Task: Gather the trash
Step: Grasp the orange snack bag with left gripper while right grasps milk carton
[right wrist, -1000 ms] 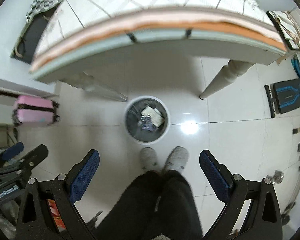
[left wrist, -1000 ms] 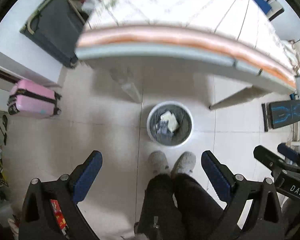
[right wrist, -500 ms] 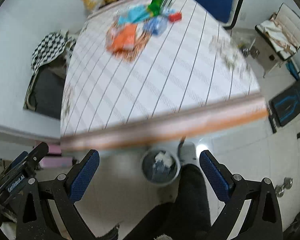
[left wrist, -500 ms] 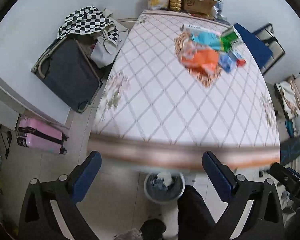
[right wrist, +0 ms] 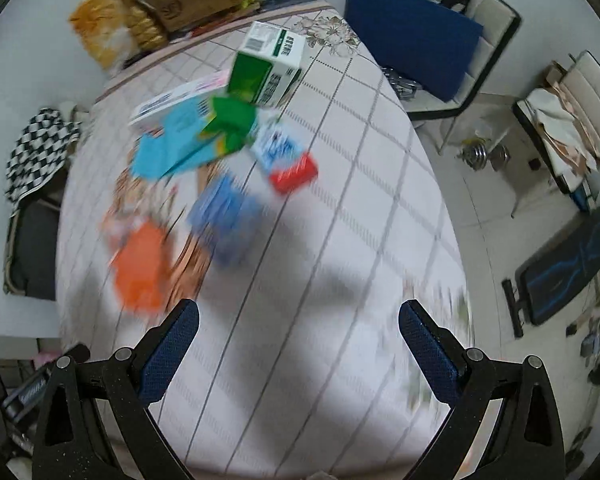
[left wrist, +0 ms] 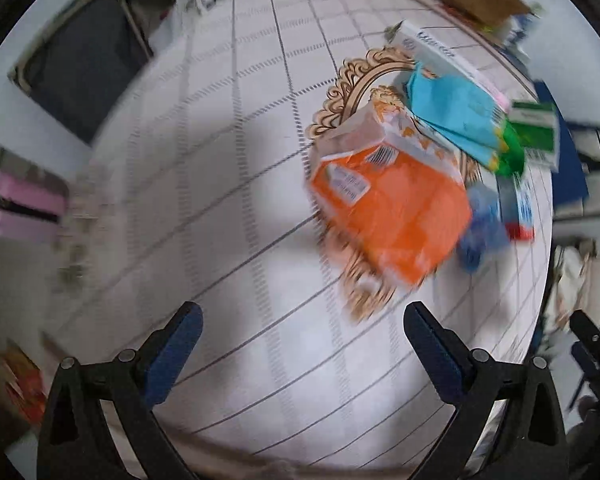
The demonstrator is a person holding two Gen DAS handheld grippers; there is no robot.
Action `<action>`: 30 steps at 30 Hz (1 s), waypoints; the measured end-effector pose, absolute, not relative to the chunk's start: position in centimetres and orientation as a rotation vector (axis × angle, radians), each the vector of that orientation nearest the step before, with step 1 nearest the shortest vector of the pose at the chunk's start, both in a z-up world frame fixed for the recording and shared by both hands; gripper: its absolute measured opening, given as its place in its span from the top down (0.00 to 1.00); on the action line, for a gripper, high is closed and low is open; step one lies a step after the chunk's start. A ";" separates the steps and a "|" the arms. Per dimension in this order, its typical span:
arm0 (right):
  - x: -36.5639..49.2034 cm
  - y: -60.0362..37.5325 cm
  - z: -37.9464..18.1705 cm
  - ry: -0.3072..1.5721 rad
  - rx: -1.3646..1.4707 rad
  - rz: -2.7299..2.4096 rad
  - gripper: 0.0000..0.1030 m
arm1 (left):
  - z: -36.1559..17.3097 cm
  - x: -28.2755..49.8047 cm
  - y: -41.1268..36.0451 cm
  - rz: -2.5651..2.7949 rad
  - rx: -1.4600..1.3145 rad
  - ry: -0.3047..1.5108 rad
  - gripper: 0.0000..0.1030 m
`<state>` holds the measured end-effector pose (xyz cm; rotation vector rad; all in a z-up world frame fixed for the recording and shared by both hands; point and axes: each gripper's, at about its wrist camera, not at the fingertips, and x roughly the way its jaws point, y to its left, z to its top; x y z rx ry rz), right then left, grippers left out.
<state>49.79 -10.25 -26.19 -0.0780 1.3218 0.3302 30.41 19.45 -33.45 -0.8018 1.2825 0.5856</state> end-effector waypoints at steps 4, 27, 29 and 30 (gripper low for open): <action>56.8 -7.9 -29.5 1.355 -0.100 0.344 0.02 | -37.3 34.0 21.2 0.585 -1.020 1.296 0.01; 61.4 -1.5 -34.7 1.343 -0.236 0.390 0.43 | -30.5 37.7 18.4 0.656 -0.414 1.213 0.96; 59.9 -2.2 -33.2 1.317 -0.213 0.392 0.43 | -29.3 36.5 18.1 0.643 -0.390 1.189 0.96; 59.0 -2.5 -32.5 1.304 -0.207 0.395 0.43 | -28.7 35.7 17.8 0.635 -0.383 1.179 0.96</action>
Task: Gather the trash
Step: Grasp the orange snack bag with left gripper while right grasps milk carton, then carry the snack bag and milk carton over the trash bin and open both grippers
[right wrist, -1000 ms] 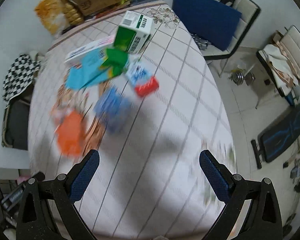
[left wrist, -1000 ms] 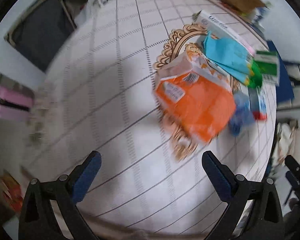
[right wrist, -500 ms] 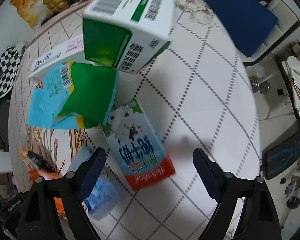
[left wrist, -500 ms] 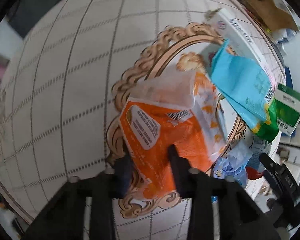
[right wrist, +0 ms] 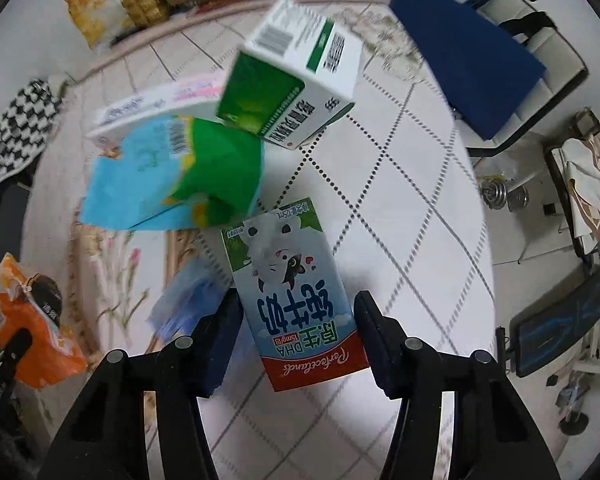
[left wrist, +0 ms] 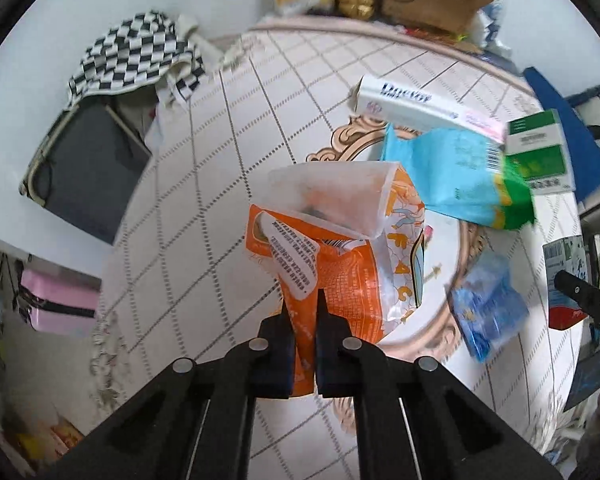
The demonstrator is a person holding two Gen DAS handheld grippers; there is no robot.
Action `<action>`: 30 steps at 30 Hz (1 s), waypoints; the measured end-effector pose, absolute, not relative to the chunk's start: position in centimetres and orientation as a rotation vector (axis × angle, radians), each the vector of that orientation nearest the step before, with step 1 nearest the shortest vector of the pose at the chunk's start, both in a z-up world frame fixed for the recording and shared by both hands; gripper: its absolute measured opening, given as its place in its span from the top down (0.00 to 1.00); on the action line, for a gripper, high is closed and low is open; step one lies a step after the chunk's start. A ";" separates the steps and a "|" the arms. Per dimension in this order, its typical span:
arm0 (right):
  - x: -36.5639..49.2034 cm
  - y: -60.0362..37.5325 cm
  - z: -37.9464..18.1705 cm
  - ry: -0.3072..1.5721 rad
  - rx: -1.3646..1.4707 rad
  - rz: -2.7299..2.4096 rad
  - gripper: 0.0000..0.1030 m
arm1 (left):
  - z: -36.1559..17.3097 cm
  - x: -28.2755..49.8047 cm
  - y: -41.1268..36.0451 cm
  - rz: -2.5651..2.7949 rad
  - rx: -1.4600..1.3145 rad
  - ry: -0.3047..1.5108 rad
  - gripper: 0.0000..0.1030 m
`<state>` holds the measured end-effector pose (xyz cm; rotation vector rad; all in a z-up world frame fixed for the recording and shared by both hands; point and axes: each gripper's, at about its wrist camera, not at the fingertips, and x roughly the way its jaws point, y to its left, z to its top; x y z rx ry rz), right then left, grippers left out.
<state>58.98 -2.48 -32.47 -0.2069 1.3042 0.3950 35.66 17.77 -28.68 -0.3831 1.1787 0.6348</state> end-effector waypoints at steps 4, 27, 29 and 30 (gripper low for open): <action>54.4 -3.9 -28.9 1.224 -0.196 0.412 0.43 | -26.4 32.8 16.5 0.584 -0.351 1.146 0.96; 11.0 -13.7 -18.1 1.110 0.009 0.436 0.43 | -19.0 4.4 8.5 0.259 -0.236 1.040 0.96; 8.6 -14.5 -19.5 1.151 0.004 0.441 0.43 | -20.8 2.6 7.9 0.243 -0.255 1.084 0.96; 7.4 -15.0 -20.7 1.178 -0.002 0.441 0.43 | -21.8 2.0 7.7 0.239 -0.269 1.106 0.96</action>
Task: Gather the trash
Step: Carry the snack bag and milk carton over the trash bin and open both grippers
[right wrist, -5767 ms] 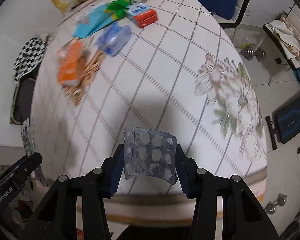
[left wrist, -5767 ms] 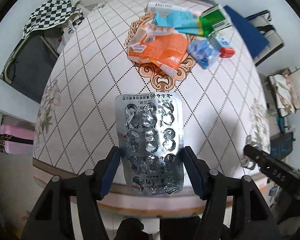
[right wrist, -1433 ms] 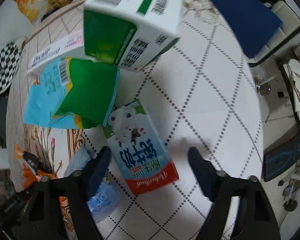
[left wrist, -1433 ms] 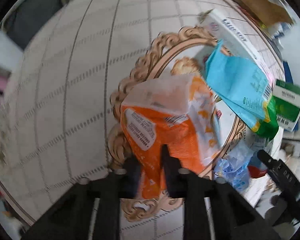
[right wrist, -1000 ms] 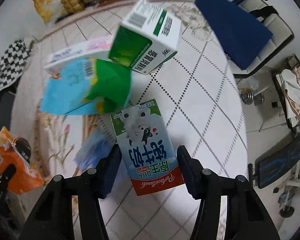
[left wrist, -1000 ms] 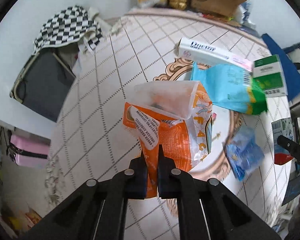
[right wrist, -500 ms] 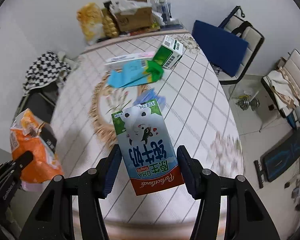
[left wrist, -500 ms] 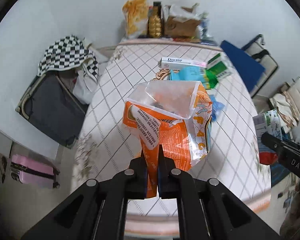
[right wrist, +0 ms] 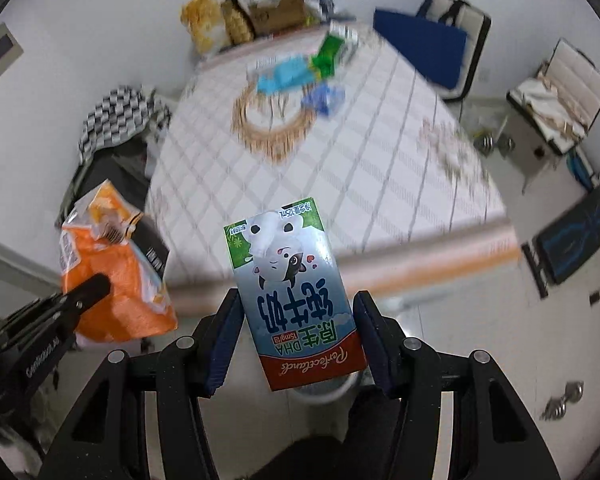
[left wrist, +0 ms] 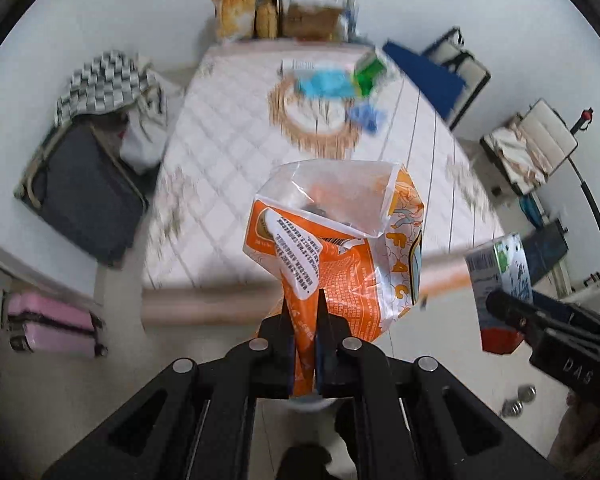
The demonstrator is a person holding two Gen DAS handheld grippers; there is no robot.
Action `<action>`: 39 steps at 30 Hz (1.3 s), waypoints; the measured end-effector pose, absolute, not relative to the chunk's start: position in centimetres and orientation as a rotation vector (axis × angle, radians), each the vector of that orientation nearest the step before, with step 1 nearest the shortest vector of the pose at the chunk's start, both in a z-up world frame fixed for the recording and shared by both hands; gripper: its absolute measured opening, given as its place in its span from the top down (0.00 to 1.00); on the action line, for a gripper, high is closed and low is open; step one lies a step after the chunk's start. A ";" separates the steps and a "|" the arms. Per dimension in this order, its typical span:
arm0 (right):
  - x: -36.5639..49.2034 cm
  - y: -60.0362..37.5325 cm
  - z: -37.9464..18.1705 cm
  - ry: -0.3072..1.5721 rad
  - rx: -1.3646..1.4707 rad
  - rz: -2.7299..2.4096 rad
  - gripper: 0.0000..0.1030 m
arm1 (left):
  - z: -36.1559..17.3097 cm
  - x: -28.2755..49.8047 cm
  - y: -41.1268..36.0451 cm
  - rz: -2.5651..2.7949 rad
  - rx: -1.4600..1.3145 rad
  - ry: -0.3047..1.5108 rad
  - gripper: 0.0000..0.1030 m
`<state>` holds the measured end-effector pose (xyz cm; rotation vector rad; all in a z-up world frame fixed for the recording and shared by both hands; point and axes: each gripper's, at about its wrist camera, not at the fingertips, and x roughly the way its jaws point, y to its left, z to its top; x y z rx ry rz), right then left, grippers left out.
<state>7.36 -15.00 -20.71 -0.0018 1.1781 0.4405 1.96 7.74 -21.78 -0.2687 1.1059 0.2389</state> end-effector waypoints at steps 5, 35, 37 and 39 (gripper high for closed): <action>3.2 -17.2 -29.3 1.367 -0.009 0.417 0.44 | -30.8 -0.6 7.2 0.242 -0.380 1.293 0.96; 2.7 -17.8 -78.9 1.736 0.091 0.438 0.03 | -70.4 -2.7 6.8 0.382 -0.556 1.581 0.07; 2.5 -17.6 -77.8 1.715 0.030 0.439 0.02 | -69.2 -3.0 6.8 0.389 -0.538 1.568 0.03; 2.4 -17.2 -76.3 1.688 -0.032 0.436 0.01 | -67.3 -3.1 6.5 0.393 -0.501 1.565 0.02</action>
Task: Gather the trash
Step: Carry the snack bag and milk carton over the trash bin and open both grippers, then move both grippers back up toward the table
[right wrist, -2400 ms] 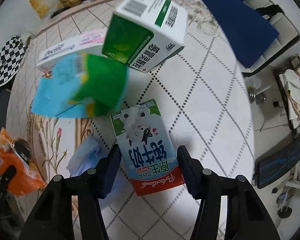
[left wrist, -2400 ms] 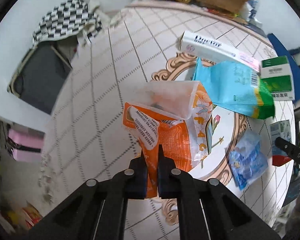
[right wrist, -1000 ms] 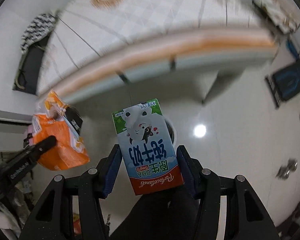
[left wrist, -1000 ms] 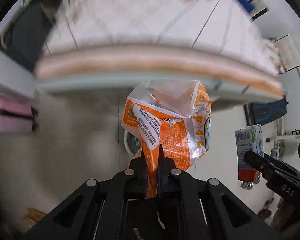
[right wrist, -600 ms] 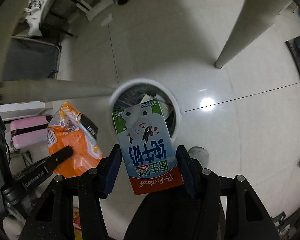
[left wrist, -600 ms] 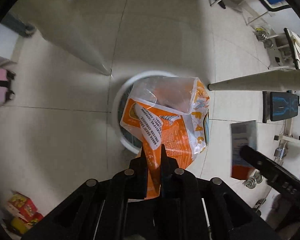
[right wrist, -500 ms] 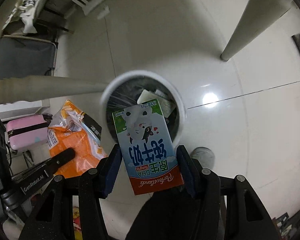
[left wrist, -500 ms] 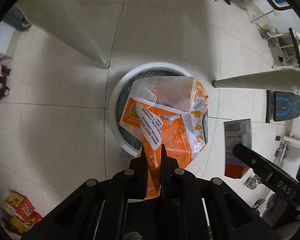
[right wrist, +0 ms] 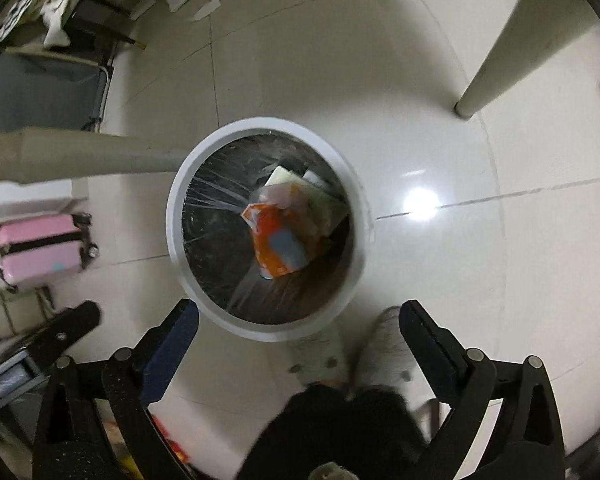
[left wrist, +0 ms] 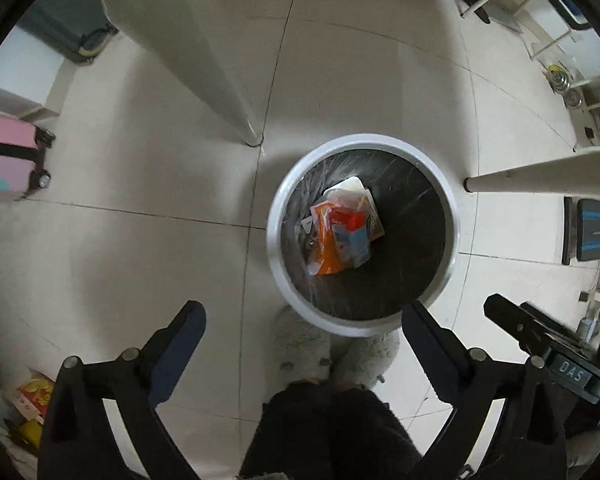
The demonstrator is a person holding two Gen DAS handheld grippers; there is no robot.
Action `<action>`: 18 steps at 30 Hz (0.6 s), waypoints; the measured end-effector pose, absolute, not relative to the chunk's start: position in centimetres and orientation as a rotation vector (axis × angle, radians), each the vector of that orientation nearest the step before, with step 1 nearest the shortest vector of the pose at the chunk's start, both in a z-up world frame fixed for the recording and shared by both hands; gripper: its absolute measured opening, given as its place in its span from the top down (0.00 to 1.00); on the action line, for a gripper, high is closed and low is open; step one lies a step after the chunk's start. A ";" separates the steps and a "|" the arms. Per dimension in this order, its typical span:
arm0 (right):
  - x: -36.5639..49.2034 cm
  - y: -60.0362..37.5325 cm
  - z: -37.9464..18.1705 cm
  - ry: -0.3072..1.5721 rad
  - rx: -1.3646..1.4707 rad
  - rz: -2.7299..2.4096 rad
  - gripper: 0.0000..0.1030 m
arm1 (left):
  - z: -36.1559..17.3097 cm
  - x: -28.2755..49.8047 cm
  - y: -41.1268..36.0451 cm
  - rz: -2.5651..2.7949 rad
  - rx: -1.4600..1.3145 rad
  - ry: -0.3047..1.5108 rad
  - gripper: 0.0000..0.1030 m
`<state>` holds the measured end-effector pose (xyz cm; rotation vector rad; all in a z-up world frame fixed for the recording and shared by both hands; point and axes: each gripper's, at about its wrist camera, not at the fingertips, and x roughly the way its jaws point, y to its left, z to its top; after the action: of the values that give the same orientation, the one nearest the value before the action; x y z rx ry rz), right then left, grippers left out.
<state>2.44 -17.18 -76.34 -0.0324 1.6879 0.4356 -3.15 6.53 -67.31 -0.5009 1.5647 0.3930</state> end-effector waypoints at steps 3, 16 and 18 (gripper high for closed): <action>2.3 -17.0 -73.8 1.635 -0.161 0.374 0.01 | -64.7 -3.5 6.5 0.407 -0.457 1.561 0.02; -0.2 -17.0 -58.0 1.577 -0.275 0.389 0.01 | -52.3 -6.1 4.5 0.399 -0.415 1.524 0.02; -0.4 -17.2 -54.8 1.561 -0.274 0.400 0.01 | -49.8 -6.6 4.4 0.394 -0.404 1.513 0.02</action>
<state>-0.45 -17.22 -54.78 -0.2737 1.5609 0.4005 -6.65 4.43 -49.84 -0.4040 1.5132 0.3944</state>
